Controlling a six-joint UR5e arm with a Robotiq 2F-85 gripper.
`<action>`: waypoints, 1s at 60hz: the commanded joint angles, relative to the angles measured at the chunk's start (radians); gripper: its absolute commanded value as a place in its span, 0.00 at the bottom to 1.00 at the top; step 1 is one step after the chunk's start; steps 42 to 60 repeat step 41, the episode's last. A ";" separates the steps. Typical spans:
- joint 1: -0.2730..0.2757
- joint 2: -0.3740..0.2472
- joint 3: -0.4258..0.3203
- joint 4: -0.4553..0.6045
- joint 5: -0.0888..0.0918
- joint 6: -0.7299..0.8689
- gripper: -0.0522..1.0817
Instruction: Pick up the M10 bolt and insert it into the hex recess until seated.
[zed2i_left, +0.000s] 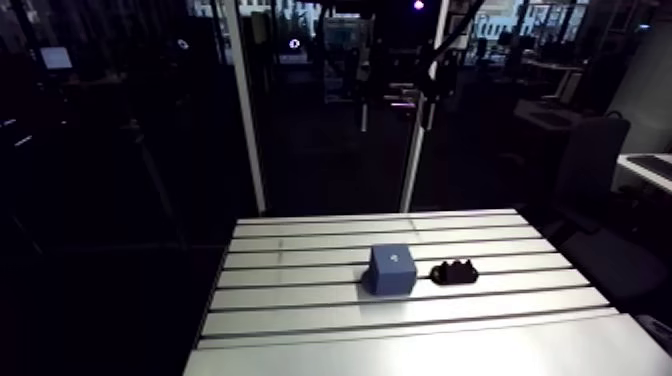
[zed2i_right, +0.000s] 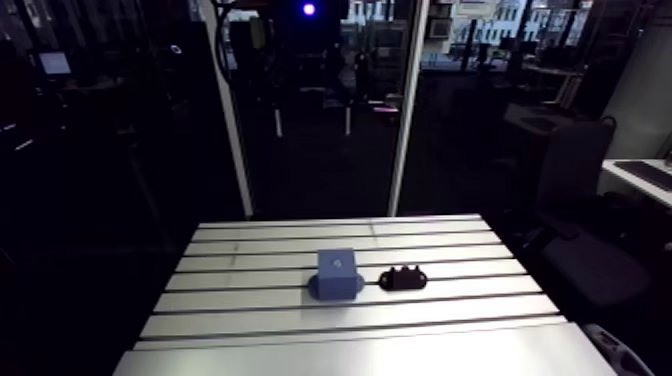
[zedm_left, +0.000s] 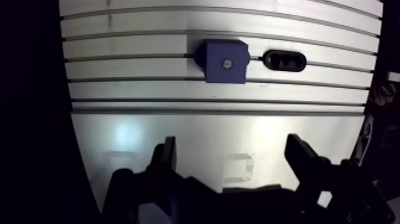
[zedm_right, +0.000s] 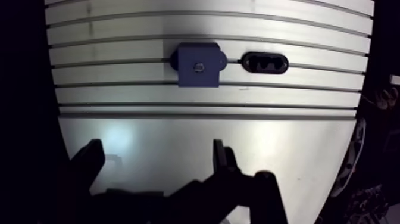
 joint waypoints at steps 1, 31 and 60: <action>0.006 -0.039 -0.005 0.003 0.003 0.003 0.06; 0.006 -0.059 -0.041 0.010 0.006 0.008 0.06; 0.006 -0.057 -0.043 0.010 0.006 0.008 0.06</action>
